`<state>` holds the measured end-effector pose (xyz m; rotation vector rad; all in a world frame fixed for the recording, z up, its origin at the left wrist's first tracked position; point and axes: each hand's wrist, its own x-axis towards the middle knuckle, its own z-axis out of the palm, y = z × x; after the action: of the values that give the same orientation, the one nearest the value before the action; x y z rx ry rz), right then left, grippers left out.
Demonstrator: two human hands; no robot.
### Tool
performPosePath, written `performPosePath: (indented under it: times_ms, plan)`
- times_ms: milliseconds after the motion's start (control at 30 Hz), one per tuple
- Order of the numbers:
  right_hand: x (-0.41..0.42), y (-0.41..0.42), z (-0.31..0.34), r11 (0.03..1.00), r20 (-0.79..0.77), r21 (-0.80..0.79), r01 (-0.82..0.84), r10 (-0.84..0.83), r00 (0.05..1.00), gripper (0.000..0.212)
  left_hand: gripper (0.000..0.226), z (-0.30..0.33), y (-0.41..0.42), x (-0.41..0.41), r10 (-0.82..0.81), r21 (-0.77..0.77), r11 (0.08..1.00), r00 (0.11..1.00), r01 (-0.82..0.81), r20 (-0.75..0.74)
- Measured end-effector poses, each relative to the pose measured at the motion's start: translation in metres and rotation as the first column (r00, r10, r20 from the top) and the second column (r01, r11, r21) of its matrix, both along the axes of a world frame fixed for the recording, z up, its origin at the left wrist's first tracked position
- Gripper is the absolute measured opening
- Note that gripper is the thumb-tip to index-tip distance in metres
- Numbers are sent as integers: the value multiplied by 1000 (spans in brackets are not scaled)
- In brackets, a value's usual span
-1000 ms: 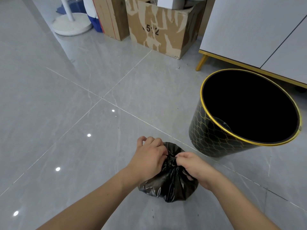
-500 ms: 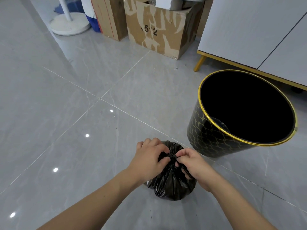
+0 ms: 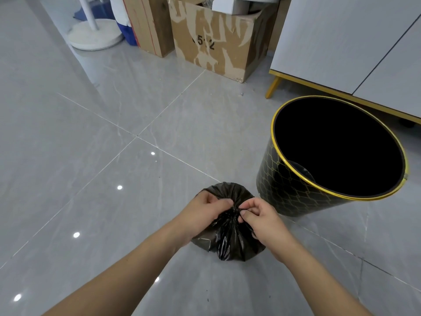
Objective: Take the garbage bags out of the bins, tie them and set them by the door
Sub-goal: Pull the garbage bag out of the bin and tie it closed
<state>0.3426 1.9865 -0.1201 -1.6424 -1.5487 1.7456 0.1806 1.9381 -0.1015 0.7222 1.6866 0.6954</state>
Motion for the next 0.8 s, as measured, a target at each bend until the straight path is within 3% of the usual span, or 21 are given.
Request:
performPosePath:
  times_ms: [100,267,400,467,567,700,800]
  plan:
    - [2,-1,-1,1000,9,8,-12,12,1000,8,24,-9,-4,1,-106,29,993,987,111,-117]
    - [4,-3,-5,997,34,75,-18,16,999,8,10,3,1,-2,99,-50,995,980,-92,173]
    - [4,-4,-5,994,24,111,2,-5,1000,15,6,7,2,-7,127,-175,981,953,-81,273]
    - [3,-4,-5,993,24,121,-3,0,1000,16,16,6,3,-12,130,-237,970,945,-59,299]
    - [0,-5,-5,989,36,147,-6,1,999,18,12,3,2,-17,138,-237,968,969,-88,204]
    - [0,-5,-7,986,55,165,-16,7,998,20,31,4,0,-11,-127,-133,983,992,125,-7]
    - [1,-6,-9,978,83,205,-38,21,996,21,16,3,-2,-11,-186,-118,976,982,182,-23]
